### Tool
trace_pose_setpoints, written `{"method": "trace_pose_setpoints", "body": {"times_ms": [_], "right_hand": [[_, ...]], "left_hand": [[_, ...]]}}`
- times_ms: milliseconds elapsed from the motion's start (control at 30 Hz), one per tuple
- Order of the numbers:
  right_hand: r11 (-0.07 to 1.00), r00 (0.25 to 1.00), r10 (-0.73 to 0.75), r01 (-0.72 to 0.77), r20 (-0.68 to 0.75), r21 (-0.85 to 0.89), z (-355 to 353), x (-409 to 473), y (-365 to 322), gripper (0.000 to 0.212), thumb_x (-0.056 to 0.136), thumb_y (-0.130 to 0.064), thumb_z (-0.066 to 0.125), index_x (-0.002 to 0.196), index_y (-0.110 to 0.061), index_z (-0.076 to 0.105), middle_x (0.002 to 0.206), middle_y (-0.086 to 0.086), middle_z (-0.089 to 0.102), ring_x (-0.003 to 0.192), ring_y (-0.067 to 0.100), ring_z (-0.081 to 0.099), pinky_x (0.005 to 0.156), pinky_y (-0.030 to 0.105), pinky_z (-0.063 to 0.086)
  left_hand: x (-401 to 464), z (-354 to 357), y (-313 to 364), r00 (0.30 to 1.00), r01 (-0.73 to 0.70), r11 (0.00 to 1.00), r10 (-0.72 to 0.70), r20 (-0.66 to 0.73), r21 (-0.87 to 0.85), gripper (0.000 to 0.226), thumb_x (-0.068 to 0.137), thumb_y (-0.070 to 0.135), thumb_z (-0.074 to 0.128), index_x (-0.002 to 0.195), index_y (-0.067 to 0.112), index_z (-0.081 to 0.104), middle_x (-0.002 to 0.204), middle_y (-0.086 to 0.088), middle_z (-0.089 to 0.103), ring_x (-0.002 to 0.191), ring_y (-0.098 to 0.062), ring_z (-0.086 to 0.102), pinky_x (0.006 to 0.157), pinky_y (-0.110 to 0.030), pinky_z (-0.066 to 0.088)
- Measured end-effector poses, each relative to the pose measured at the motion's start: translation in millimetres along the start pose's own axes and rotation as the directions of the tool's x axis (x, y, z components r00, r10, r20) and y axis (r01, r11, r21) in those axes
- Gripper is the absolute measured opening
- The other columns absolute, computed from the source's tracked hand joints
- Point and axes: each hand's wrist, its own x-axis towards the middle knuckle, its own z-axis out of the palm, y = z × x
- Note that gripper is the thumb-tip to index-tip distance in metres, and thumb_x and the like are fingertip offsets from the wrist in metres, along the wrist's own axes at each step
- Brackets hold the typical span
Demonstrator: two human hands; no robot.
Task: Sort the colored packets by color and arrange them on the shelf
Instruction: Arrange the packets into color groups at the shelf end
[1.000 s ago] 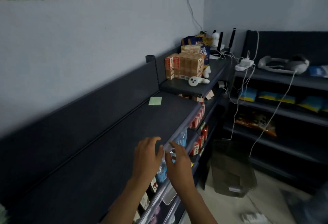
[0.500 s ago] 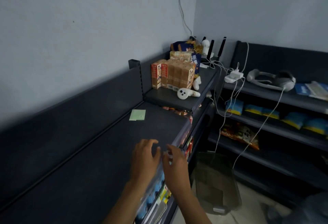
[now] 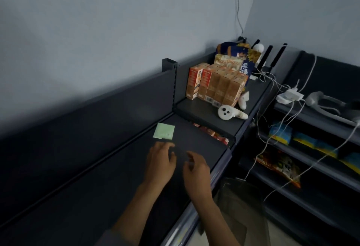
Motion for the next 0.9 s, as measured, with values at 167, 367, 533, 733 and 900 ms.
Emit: {"method": "trace_pose_setpoints", "body": {"times_ms": [167, 367, 533, 733, 900], "right_hand": [[0.999, 0.999, -0.011, 0.009, 0.034, 0.037, 7.6, 28.8, -0.5, 0.037, 0.098, -0.012, 0.058, 0.135, -0.013, 0.058, 0.131, 0.000, 0.059, 0.113, 0.009, 0.059, 0.099, 0.027, 0.051], [0.998, 0.997, -0.024, 0.019, 0.077, 0.064, 26.6, 76.1, 15.0, 0.035, 0.096, -0.009, 0.059, 0.132, -0.011, 0.061, 0.129, 0.001, 0.060, 0.115, 0.012, 0.058, 0.102, 0.029, 0.050], [0.993, 0.981, -0.095, 0.082, 0.169, 0.081, 48.1, 121.6, 16.1, 0.035, 0.092, -0.003, 0.060, 0.126, -0.009, 0.065, 0.122, 0.005, 0.064, 0.108, 0.014, 0.059, 0.094, 0.025, 0.050], [0.987, 0.882, -0.142, 0.091, 0.449, 0.134, 59.4, 167.9, 30.5, 0.076, 0.091, -0.015, 0.070, 0.155, -0.009, 0.031, 0.152, 0.002, 0.044, 0.136, 0.013, 0.044, 0.113, 0.022, 0.034], [0.987, 0.785, -0.156, 0.107, 0.600, 0.117, 49.1, 188.5, 32.0, 0.066, 0.102, -0.021, 0.056, 0.158, -0.017, 0.022, 0.154, 0.002, 0.035, 0.124, 0.004, 0.047, 0.096, 0.000, 0.031]], "left_hand": [[19.3, 6.5, -12.0, 0.997, 0.070, 0.998, -0.071, 0.040, 0.003, 0.033, 0.096, 0.023, 0.060, 0.129, 0.025, 0.060, 0.132, -0.002, 0.049, 0.124, -0.022, 0.049, 0.104, -0.039, 0.046], [47.0, 11.9, -23.6, 0.986, 0.164, 0.986, -0.164, -0.030, 0.024, 0.031, 0.094, 0.023, 0.062, 0.126, 0.023, 0.061, 0.129, -0.001, 0.047, 0.117, -0.018, 0.051, 0.099, -0.037, 0.050], [67.1, 14.5, -29.3, 0.955, 0.293, 0.956, -0.291, -0.049, 0.033, 0.036, 0.094, 0.025, 0.064, 0.129, 0.024, 0.058, 0.128, 0.002, 0.046, 0.114, -0.018, 0.056, 0.097, -0.036, 0.052], [100.9, 30.9, -23.9, 0.925, 0.379, 0.914, -0.371, -0.081, 0.144, 0.050, 0.093, 0.037, 0.065, 0.140, 0.024, 0.050, 0.133, -0.006, 0.053, 0.117, -0.021, 0.054, 0.098, -0.041, 0.050], [121.7, 50.5, -9.5, 0.897, 0.443, 0.883, -0.432, -0.096, 0.155, 0.059, 0.090, 0.044, 0.065, 0.143, 0.026, 0.046, 0.136, -0.008, 0.052, 0.122, -0.025, 0.049, 0.101, -0.044, 0.049]]}}
